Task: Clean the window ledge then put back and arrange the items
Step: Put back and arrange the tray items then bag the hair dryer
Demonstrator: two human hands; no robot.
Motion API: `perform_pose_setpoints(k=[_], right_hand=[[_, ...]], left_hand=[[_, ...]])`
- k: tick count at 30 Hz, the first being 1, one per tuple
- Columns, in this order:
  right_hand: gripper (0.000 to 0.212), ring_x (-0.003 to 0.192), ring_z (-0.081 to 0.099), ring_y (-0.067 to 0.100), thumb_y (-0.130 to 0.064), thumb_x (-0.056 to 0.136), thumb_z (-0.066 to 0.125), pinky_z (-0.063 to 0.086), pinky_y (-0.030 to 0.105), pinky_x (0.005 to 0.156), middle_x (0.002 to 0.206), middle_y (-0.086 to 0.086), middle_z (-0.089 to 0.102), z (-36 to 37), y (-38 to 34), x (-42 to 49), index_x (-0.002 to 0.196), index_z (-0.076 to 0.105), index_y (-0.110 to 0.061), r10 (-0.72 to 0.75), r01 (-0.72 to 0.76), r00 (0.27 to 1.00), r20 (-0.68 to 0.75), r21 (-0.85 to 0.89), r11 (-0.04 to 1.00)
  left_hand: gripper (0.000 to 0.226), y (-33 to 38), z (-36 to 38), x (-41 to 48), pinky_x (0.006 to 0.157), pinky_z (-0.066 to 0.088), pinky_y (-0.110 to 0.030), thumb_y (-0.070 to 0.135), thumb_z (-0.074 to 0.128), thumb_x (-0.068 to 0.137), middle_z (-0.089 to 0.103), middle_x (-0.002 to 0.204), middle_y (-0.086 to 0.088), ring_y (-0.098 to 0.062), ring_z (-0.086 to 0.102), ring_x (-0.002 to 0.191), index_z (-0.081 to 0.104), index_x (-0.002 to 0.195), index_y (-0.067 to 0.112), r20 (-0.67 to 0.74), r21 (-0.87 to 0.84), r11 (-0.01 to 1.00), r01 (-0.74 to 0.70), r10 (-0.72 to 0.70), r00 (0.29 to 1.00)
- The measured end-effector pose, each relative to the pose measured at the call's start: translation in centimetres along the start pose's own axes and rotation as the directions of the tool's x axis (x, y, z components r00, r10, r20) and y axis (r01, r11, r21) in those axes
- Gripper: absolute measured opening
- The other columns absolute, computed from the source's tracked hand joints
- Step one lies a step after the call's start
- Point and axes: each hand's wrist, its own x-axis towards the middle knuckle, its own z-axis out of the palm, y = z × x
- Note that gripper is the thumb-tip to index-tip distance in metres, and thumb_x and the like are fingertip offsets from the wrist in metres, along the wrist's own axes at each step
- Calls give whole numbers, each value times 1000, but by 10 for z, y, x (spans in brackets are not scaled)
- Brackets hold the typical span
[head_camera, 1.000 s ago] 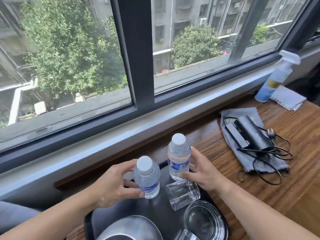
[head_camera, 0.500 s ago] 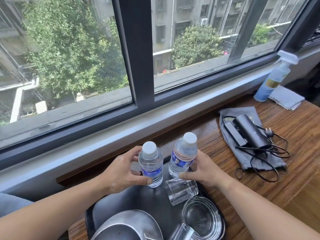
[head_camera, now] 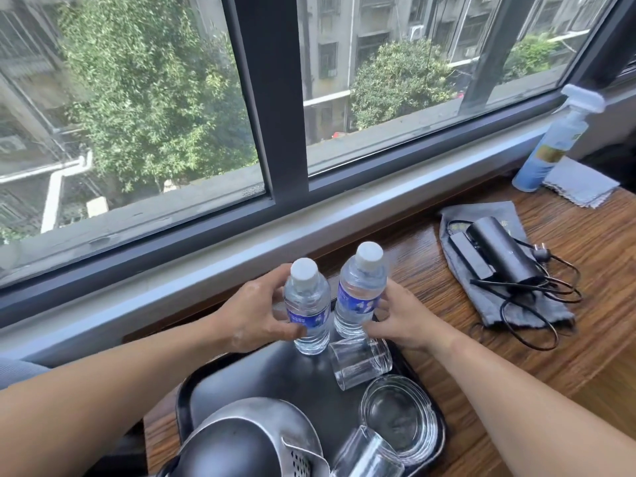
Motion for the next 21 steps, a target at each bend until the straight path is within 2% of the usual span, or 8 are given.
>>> perform_pose_setpoints(k=[4,6,8,10,13,16,18,21], right_hand=[[68,108,61,3,-49,60,91,51,27,96,116,-14,58,6,-2,0,119,58,-41,-21,11,995,-102,-101,995],[56,97,64,0,-41,61,93,54,23,85,108,-19,63,7,-3,0,106,60,-46,-4,-10,988,-153,-93,996],[54,97,66,-2,-28,65,92,54,23,86,104,-22,68,5,-2,-1,99,59,-52,10,-18,990,-143,-53,998],[58,104,66,0,-18,70,87,52,23,93,108,-24,69,3,0,-1,105,58,-53,4,-6,995,-101,-15,1000],[59,107,61,-6,-9,75,81,43,7,93,109,-22,67,0,-2,0,118,56,-39,-18,16,998,-61,-35,999],[62,107,59,-9,-17,71,88,43,6,91,113,-20,63,0,-3,0,122,56,-34,-19,17,999,-49,-55,998],[62,105,60,-7,-27,66,93,46,11,88,113,-19,63,2,-2,0,115,58,-42,-18,12,995,-95,-60,998],[56,102,64,-5,-29,66,93,51,20,93,107,-25,68,4,0,1,105,58,-50,8,-13,991,-132,-43,999]], left_hand=[[82,3,0,0,89,55,-17,14,88,68,68,116,22,-1,66,104,48,136,38,13,35,999,-21,21,1000],[69,6,1,1,83,53,-15,16,90,66,71,104,24,1,67,96,56,122,37,-16,46,998,-32,32,999],[64,9,6,3,75,48,-11,28,96,60,71,94,21,3,65,88,56,110,34,-82,89,996,-27,35,996],[72,10,10,4,71,45,-10,39,97,55,67,90,18,1,62,85,51,110,30,-129,108,994,-8,22,991],[83,9,10,4,81,48,-11,47,91,57,61,107,22,-1,62,99,45,124,35,-16,48,998,-46,47,999],[76,8,4,2,84,56,-15,33,85,64,63,115,30,0,68,100,47,129,42,70,-2,998,-57,57,996],[64,5,4,1,79,59,-25,22,87,66,69,106,24,-6,70,90,53,117,39,7,23,998,-61,61,998],[70,6,13,1,81,55,-28,34,94,62,68,99,15,-9,65,90,49,115,33,-125,115,993,-37,52,991]])
